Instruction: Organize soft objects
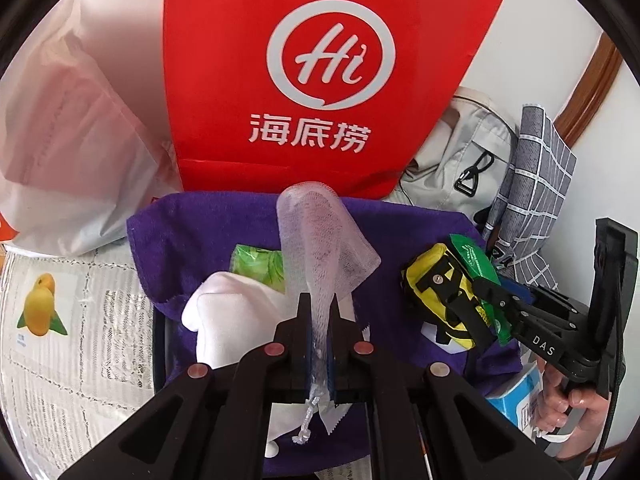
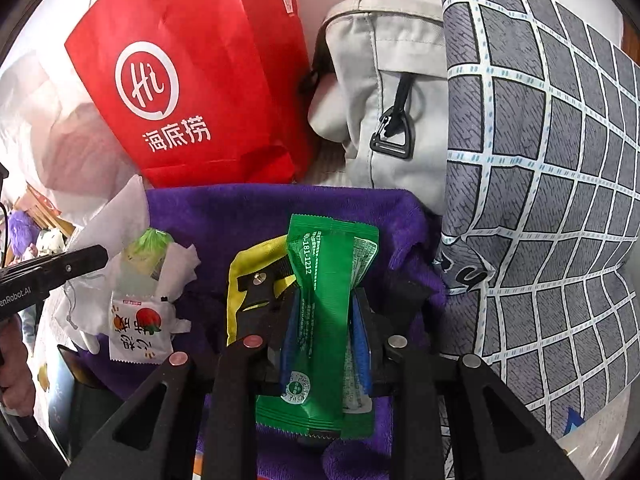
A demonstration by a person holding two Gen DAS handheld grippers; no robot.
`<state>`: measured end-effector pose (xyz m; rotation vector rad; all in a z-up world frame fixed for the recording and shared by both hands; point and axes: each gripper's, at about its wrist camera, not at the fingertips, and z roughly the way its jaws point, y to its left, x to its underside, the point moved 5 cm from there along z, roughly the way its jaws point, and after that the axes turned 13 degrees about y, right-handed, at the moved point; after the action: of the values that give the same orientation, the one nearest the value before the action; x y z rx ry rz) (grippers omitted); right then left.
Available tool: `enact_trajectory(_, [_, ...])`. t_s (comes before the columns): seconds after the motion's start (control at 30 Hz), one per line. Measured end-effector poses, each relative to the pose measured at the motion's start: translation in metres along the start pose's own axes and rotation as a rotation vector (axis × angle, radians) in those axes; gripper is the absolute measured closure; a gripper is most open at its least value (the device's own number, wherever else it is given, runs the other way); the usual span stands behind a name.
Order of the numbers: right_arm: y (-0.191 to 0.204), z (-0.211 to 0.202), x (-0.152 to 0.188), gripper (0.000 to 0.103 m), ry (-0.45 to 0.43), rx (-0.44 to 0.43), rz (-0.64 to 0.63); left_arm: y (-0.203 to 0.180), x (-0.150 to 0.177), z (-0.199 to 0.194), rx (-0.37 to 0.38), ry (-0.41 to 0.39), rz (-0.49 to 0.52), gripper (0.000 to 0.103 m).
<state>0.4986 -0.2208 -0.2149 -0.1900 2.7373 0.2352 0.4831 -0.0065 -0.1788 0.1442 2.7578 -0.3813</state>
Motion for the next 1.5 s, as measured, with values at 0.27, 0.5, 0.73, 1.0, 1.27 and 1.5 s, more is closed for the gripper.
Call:
enact_trajectory(0.27, [0.001,0.005,-0.001,0.073,0.004,-0.011,0.016,0.001,0.0,0.005,0.01,0.02,-0.013,0.09])
enact_trajectory(0.5, [0.0,0.001,-0.001,0.068,0.009,-0.012,0.009,0.002,0.0,0.005,0.008,0.025,-0.016,0.079])
enact_trajectory(0.73, [-0.003,-0.008,-0.001,0.06,-0.003,-0.024,0.003,0.005,0.0,0.004,0.018,0.033,-0.034,0.07])
enact_trajectory(1.0, [0.002,-0.031,-0.002,0.043,-0.064,-0.032,-0.02,0.001,-0.001,-0.003,0.017,0.025,-0.028,0.043])
enact_trajectory(1.27, [0.011,-0.052,-0.002,0.027,-0.094,-0.015,-0.031,-0.008,0.001,-0.017,-0.031,0.007,-0.018,0.033])
enact_trajectory(1.5, [0.017,-0.073,0.01,0.021,-0.099,0.003,0.0,-0.015,0.01,-0.032,-0.079,-0.013,-0.013,0.028])
